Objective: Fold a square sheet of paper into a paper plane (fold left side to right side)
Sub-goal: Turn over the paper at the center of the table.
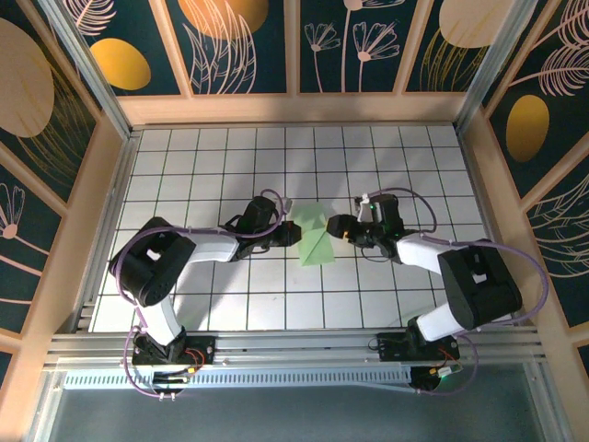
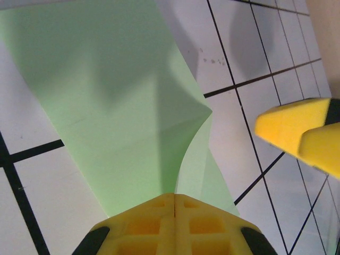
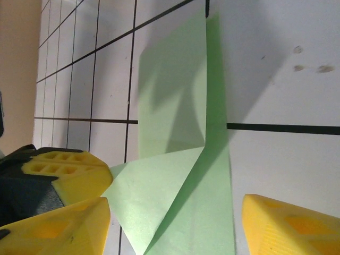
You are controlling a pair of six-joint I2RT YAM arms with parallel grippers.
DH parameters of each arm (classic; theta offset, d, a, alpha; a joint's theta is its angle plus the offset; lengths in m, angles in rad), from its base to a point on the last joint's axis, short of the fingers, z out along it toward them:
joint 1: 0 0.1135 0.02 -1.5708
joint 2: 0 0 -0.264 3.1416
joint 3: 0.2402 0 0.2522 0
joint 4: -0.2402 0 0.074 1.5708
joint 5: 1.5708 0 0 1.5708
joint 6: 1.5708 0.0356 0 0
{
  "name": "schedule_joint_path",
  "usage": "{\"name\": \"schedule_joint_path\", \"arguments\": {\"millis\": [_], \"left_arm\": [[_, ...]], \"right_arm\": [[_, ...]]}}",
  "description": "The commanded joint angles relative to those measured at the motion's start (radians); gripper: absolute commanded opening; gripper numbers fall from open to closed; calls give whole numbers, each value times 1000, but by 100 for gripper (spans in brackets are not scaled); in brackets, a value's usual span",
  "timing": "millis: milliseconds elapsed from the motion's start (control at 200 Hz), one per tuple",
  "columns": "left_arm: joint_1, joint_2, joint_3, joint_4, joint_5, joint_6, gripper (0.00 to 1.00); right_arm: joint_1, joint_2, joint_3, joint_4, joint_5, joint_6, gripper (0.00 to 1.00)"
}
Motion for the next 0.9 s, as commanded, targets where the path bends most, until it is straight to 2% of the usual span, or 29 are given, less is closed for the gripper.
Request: {"name": "schedule_joint_path", "arguments": {"millis": [0, 591, 891], "left_arm": [[3, -31, -23, 54, -22, -18, 2], [3, -49, -56, 61, -30, -24, 2], [2, -37, -60, 58, -43, -25, 2]], "right_arm": [[26, 33, 1, 102, -7, 42, 66], [78, 226, 78, 276, -16, 106, 66], [88, 276, 102, 320, -68, 121, 59]]}}
